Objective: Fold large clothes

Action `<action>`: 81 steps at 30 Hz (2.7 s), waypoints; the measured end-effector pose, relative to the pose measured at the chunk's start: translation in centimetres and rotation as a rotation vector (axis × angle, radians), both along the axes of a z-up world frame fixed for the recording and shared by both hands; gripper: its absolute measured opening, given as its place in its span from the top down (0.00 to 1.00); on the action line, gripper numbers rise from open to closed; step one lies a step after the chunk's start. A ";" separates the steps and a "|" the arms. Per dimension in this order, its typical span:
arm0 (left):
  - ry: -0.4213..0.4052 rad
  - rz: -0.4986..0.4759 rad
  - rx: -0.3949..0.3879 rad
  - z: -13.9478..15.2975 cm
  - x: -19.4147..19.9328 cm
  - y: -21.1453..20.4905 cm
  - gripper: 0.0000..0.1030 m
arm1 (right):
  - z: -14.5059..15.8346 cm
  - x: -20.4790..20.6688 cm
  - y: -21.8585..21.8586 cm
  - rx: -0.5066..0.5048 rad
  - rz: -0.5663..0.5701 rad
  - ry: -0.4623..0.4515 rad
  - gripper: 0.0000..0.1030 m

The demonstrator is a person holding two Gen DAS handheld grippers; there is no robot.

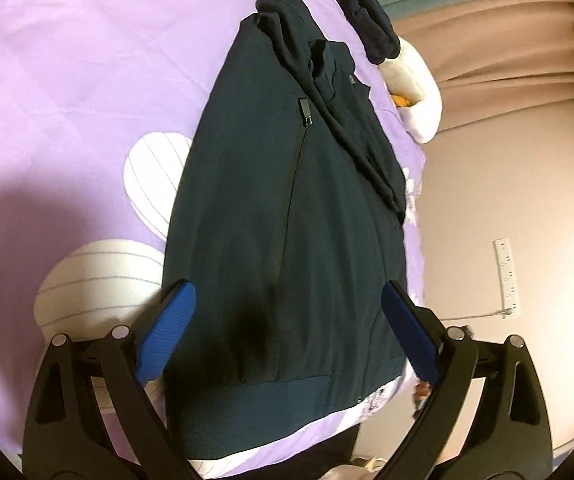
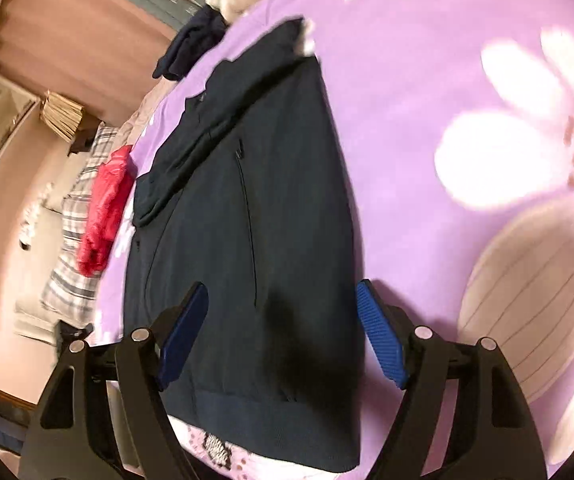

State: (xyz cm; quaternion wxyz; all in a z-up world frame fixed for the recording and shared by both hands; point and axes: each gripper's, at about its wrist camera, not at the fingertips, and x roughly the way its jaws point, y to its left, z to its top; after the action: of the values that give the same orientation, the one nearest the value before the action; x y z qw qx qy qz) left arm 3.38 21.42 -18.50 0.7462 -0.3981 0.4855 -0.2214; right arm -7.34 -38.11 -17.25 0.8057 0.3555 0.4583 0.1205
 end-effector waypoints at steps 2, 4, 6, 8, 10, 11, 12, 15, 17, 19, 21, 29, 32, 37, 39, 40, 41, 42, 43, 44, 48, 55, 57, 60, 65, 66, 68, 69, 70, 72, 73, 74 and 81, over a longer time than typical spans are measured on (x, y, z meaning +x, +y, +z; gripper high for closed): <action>-0.002 -0.017 -0.017 0.0 0.5 -0.3 0.06 | -0.3 0.0 0.1 0.044 0.007 -0.008 0.25; -0.001 -0.028 -0.002 0.0 1.3 -0.7 0.06 | -0.3 0.5 0.4 0.058 0.011 -0.010 0.25; -0.008 -0.021 0.012 0.1 1.9 -0.7 0.06 | -0.1 1.5 0.7 0.026 0.006 -0.015 0.25; -0.016 -0.001 0.016 0.3 3.2 -0.5 0.06 | 0.2 2.6 0.3 0.019 -0.010 -0.020 0.25; -0.018 -0.003 -0.014 0.2 4.2 -0.1 0.06 | 0.2 3.6 0.0 0.047 -0.020 -0.034 0.26; -0.011 -0.012 -0.037 0.0 4.7 -0.2 0.06 | -0.2 4.3 -0.2 0.077 -0.023 -0.035 0.25; -0.001 -0.015 -0.054 -0.4 5.2 -0.1 0.06 | -0.6 4.9 -0.3 0.106 -0.023 -0.030 0.25; 0.000 -0.021 -0.065 -0.5 6.1 -0.3 0.06 | -1.0 5.7 -0.2 0.136 -0.015 -0.025 0.25; -0.001 -0.030 -0.052 -0.4 6.2 -0.4 0.06 | -0.6 5.6 0.1 0.115 0.009 -0.025 0.25; -0.005 -0.032 -0.023 -0.2 5.7 -0.2 0.06 | -0.5 5.4 0.3 0.102 0.025 -0.019 0.25; -0.010 -0.035 0.002 0.1 5.2 -0.1 0.06 | -0.3 4.5 0.5 0.095 0.045 -0.015 0.25; -0.005 -0.038 -0.006 0.1 0.8 1.5 0.06 | 0.1 0.5 1.3 0.058 0.151 0.022 0.25; 0.001 -0.032 -0.016 0.2 -0.3 1.7 0.06 | 0.3 -0.6 1.6 0.037 0.174 0.042 0.25; 0.012 0.001 -0.004 0.5 -0.9 2.3 0.06 | 0.7 -1.4 1.7 0.017 0.191 0.057 0.25; 0.022 -0.005 -0.018 0.2 -0.9 2.4 0.06 | 0.6 -1.5 1.7 0.018 0.192 0.057 0.25; 0.031 -0.009 -0.025 0.0 -0.8 2.3 0.06 | 0.5 -1.4 1.6 0.022 0.191 0.058 0.25; 0.040 -0.018 -0.037 -0.3 -0.6 2.0 0.06 | 0.4 -1.1 1.6 0.030 0.186 0.059 0.25; 0.045 -0.027 -0.046 -0.5 -0.4 1.7 0.06 | 0.4 -0.9 1.7 0.034 0.184 0.059 0.25; 0.043 -0.038 -0.048 -0.5 -0.1 1.2 0.06 | 0.3 -0.8 1.8 0.036 0.182 0.057 0.25; 0.040 -0.051 -0.050 -0.5 0.4 0.8 0.06 | 0.3 -0.6 1.9 0.038 0.184 0.052 0.25; 0.029 -0.083 -0.054 -0.6 2.2 -0.4 0.06 | 0.1 0.8 2.1 0.059 0.183 0.028 0.24; 0.018 -0.115 -0.089 -0.4 2.7 -1.4 0.06 | 0.0 2.5 2.7 0.094 0.163 0.010 0.24; 0.024 -0.132 -0.088 -0.5 1.7 -1.4 0.06 | 0.1 1.8 2.8 0.086 0.189 0.021 0.24; 0.027 -0.149 -0.075 -0.4 -0.2 -1.1 0.07 | 0.3 0.4 2.6 0.080 0.207 0.033 0.24; 0.053 -0.170 -0.088 -0.8 -2.2 -1.6 0.07 | 0.3 -1.8 2.7 0.084 0.226 0.059 0.24; 0.050 -0.165 -0.081 -0.8 -2.2 -1.8 0.07 | 0.3 -2.1 2.9 0.080 0.229 0.057 0.24; 0.050 -0.154 -0.079 -0.9 -1.9 -2.4 0.07 | 0.3 -2.0 3.3 0.067 0.222 0.046 0.24; 0.052 -0.148 -0.081 -0.9 -1.6 -2.6 0.07 | 0.3 -1.9 3.4 0.067 0.215 0.045 0.24; 0.054 -0.147 -0.079 -0.9 -1.3 -3.1 0.07 | 0.2 -1.7 3.7 0.067 0.208 0.043 0.24; 0.055 -0.152 -0.067 -0.7 -1.0 -3.7 0.07 | 0.5 -1.2 4.5 0.039 0.213 0.029 0.24; 0.054 -0.150 -0.054 -0.6 -0.9 -4.0 0.11 | 0.5 -1.1 4.8 0.022 0.219 0.021 0.26; 0.054 -0.146 -0.046 -0.5 -0.8 -4.2 0.15 | 0.6 -1.0 5.4 0.000 0.228 0.010 0.32; 0.095 -0.082 -0.025 -1.1 -0.8 -3.8 0.58 | 0.3 -0.6 6.0 -0.056 0.218 -0.001 0.73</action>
State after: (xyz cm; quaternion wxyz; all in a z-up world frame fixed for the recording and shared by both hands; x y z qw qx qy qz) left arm 2.60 17.65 -19.65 0.7076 -0.3973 0.5335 -0.2385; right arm -7.96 -32.08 -16.92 0.7976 0.2808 0.4971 0.1949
